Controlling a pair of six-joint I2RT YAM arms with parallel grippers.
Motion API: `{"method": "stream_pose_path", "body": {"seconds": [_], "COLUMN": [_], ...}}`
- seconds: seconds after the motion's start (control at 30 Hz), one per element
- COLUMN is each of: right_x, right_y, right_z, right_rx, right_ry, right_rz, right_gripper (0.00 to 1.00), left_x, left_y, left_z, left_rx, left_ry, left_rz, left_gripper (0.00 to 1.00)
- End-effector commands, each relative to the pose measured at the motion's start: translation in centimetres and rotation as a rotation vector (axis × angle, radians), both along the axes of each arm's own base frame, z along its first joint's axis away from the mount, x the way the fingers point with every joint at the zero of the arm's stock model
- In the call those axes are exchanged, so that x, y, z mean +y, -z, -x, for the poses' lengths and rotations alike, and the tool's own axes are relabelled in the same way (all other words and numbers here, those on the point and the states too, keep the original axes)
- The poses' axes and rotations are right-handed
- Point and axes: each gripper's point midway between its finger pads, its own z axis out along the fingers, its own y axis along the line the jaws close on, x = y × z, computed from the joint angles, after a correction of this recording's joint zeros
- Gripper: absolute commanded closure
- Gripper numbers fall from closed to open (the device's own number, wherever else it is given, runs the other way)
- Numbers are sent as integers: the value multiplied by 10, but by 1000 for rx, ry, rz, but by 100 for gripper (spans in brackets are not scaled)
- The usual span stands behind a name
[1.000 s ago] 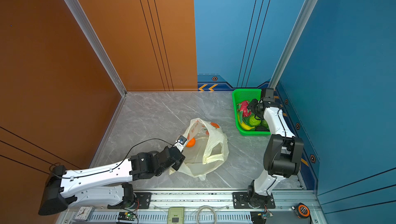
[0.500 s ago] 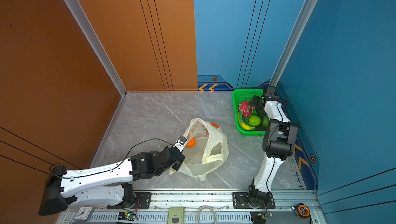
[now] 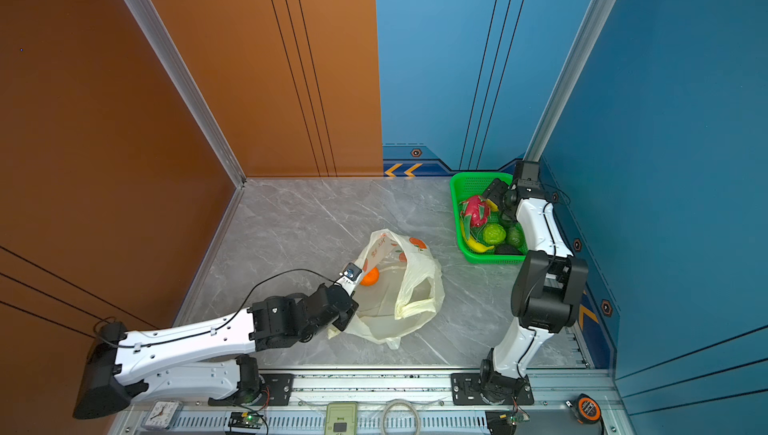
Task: Untie the knot of the plastic bag and take out the fruit
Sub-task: 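Move the right gripper back over the bag opening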
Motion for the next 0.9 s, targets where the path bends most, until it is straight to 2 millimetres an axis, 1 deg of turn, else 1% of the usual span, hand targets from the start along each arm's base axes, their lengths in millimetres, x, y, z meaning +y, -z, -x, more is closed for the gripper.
{"method": "stream_pose_path", "body": {"seconds": [0.0, 0.1, 0.27, 0.37, 0.5, 0.67, 0.73, 0.83, 0.87], "right_x": [40, 77, 132, 165, 205, 255, 270, 288, 300], "right_y": [-14, -31, -60, -78, -93, -103, -102, -99, -98], "right_z": [34, 64, 112, 137, 166, 198, 208, 218, 226], "right_rx": [22, 16, -9, -31, -49, -62, -57, -54, -53], "right_ry": [-93, -177, -306, -379, -468, -572, -606, -632, -664], "right_rz": [-36, -46, -63, -80, -106, -114, -111, -119, -125], "right_gripper": [11, 11, 11, 11, 11, 11, 11, 12, 12], "left_x": [0, 1, 3, 2, 1, 3, 4, 4, 4], "left_y": [-19, -21, -20, -21, -25, -29, -30, -32, -32], "left_z": [-3, -2, -1, -1, -2, -2, -2, -3, -3], "left_rx": [-49, -54, -56, -56, -64, -73, -76, -80, -80], "left_ry": [1, 6, 14, 24, 32, 31, 29, 27, 27], "left_rz": [23, 26, 22, 21, 24, 37, 41, 49, 49], "left_gripper": [100, 100, 100, 100, 100, 100, 100, 100, 100]}}
